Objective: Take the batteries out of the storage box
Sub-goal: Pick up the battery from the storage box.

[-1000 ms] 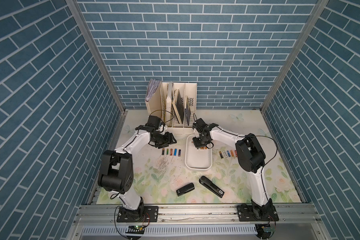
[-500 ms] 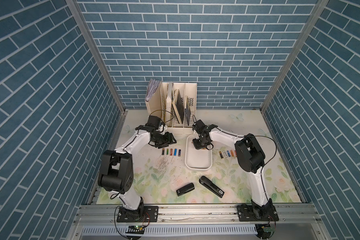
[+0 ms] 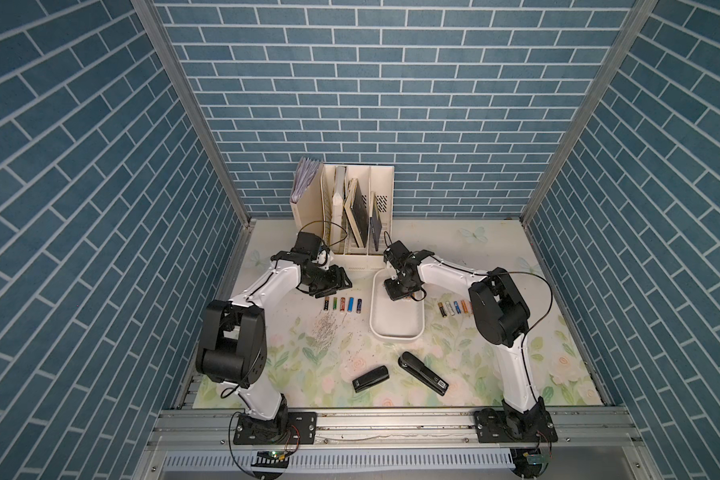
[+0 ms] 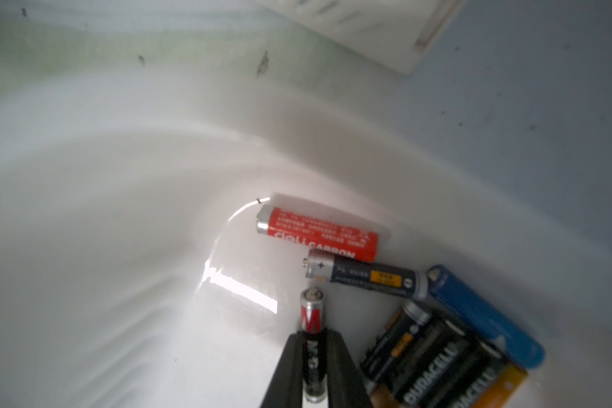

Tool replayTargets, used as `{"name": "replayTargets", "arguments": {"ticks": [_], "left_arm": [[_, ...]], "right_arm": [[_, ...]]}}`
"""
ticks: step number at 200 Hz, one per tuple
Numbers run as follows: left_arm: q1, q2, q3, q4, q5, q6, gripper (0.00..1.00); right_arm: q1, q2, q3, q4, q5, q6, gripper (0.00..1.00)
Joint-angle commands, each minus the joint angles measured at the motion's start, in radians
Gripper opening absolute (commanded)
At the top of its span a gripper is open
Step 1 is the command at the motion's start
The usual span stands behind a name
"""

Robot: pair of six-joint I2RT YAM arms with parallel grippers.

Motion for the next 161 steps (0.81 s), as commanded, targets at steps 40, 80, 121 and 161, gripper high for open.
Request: {"name": "replayTargets", "arguments": {"ticks": [40,80,121,161], "left_arm": [[-0.004,-0.003,0.007,-0.058,-0.134,0.024,0.65],[-0.012,0.006,0.004,-0.056,-0.156,0.029,0.65],[-0.018,0.016,0.007,-0.043,-0.161,0.03,0.65],[-0.021,0.021,-0.001,-0.029,-0.156,0.038,0.65]], "right_arm": [[0.006,-0.044,-0.004,-0.046,-0.047,-0.004,0.12],[0.006,-0.074,0.011,-0.065,-0.067,0.011,0.12],[-0.002,-0.124,0.017,-0.097,-0.084,0.019,0.12],[-0.033,-0.194,0.021,-0.143,-0.094,0.025,0.12]]}}
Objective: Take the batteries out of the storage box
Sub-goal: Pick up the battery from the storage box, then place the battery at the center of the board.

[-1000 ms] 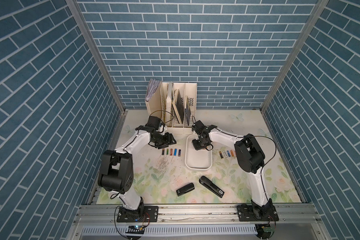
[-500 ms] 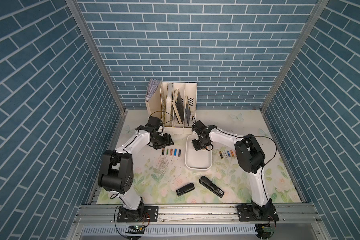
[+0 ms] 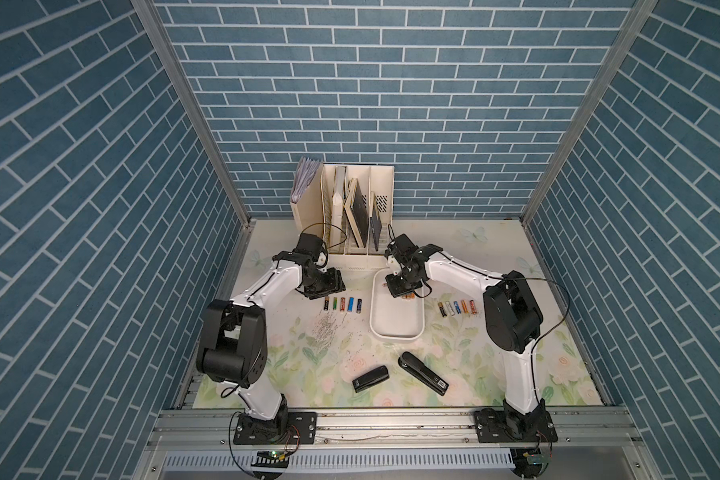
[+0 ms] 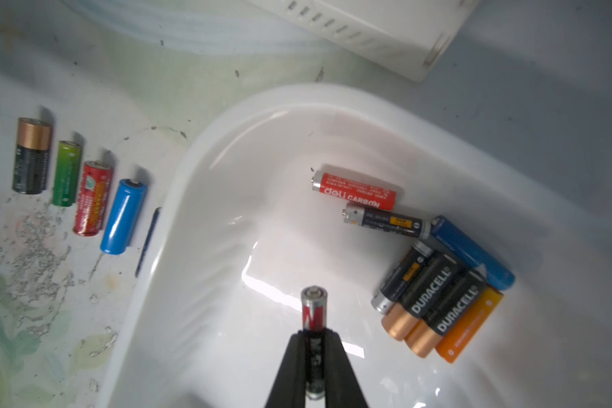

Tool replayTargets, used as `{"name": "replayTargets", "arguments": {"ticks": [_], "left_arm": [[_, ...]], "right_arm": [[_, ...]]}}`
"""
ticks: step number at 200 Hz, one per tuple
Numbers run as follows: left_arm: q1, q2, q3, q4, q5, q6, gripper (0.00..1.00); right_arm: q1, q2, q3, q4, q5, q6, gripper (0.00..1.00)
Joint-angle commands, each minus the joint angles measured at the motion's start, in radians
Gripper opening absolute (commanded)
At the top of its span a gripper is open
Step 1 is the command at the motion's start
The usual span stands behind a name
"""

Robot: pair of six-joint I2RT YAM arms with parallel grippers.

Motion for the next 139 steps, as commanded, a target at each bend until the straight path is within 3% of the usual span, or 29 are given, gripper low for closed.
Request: {"name": "replayTargets", "arguments": {"ticks": [1,63,139], "left_arm": [[-0.006,0.019,-0.001,0.007,-0.007,0.019,0.65],[-0.007,0.023,-0.009,0.022,0.013,0.036,0.65],[-0.007,0.028,-0.007,0.031,0.03,0.038,0.65]], "right_arm": [[-0.022,-0.076,0.021,-0.066,-0.014,0.023,0.12],[-0.158,-0.244,-0.076,-0.153,0.032,-0.014,0.12],[-0.433,-0.45,-0.412,-0.143,0.088,-0.126,0.12]]}}
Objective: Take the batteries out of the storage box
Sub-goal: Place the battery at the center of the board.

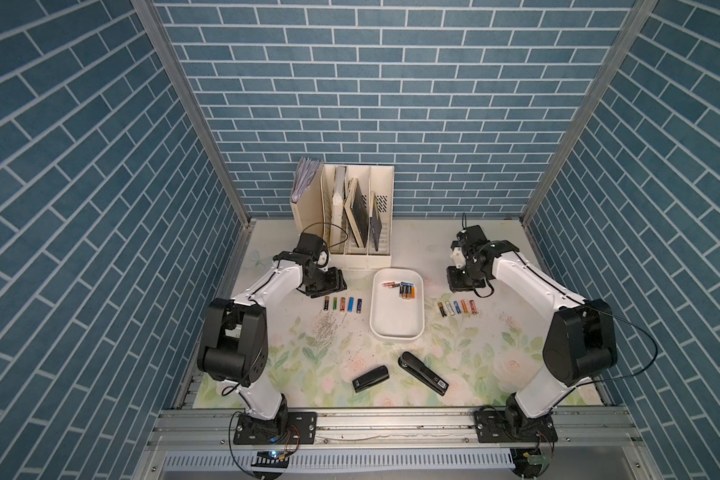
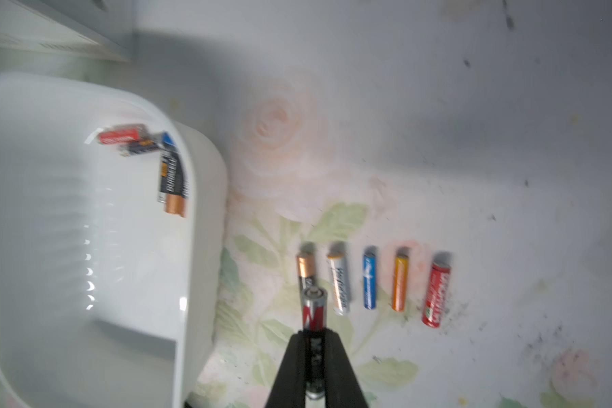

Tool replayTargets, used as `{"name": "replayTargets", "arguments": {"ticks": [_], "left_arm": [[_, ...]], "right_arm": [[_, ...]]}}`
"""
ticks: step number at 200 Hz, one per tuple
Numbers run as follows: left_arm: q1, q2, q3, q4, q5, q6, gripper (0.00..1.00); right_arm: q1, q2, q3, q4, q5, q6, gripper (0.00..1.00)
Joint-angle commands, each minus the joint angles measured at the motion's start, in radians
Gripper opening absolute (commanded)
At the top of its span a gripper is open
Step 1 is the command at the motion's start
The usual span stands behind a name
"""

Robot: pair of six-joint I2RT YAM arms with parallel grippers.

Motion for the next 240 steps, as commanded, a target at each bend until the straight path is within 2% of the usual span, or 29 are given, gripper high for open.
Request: {"name": "replayTargets", "arguments": {"ticks": [1,65,122,240], "left_arm": [[-0.007,0.019,-0.007,0.001,0.011,0.016,0.65],[-0.007,0.033,0.003,-0.007,0.013,0.015,0.65],[-0.008,0.045,0.005,-0.008,0.015,0.018,0.65],[-0.008,0.043,-0.007,-0.01,0.008,0.015,0.65]], "right_arm": [[-0.06,-0.046,-0.075,-0.02,0.039,-0.067,0.12],[-0.2,-0.031,-0.167,0.029,0.096,-0.114,0.12],[-0.21,0.091,-0.118,0.048,0.125,-0.14,0.13],[-0.215,0.195,-0.082,0.075,0.114,-0.16,0.12]]}}
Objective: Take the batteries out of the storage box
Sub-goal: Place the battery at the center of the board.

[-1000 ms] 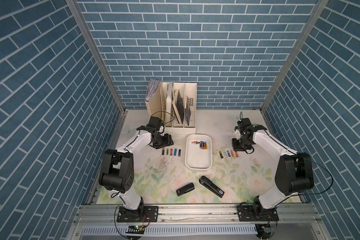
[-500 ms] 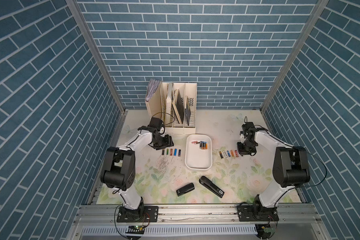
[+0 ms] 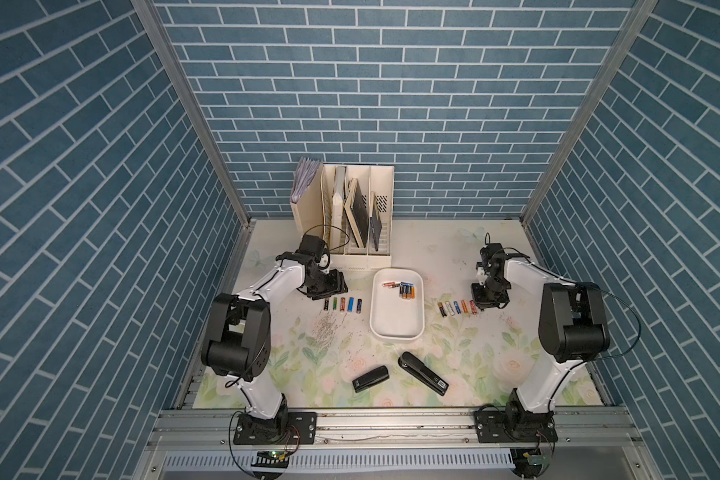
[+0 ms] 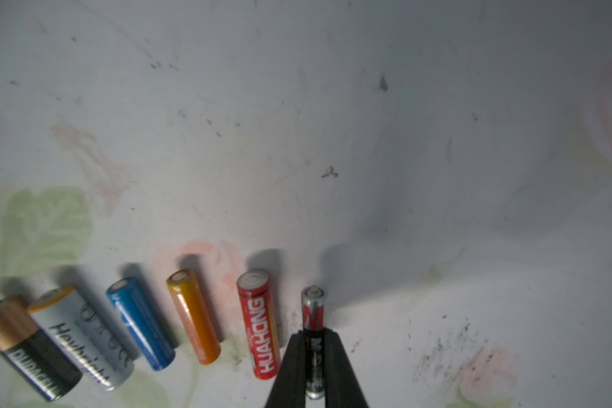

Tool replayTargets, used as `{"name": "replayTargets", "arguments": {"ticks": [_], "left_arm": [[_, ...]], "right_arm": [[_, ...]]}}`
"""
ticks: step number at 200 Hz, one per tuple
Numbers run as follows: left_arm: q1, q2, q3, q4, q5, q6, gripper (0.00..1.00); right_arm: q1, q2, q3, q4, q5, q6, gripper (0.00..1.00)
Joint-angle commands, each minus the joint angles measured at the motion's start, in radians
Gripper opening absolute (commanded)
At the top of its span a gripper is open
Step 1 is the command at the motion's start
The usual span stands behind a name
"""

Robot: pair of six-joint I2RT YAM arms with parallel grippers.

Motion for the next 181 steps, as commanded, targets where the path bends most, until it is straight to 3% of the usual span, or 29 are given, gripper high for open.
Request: {"name": "replayTargets", "arguments": {"ticks": [1,181], "left_arm": [[-0.006,0.006,-0.007,-0.009,-0.003,0.01,0.65],[-0.006,-0.007,-0.018,-0.011,-0.007,0.009,0.65]], "right_arm": [[-0.004,0.019,0.02,0.004,0.006,-0.025,0.12],[-0.005,0.034,0.023,-0.001,0.027,-0.025,0.18]]}}
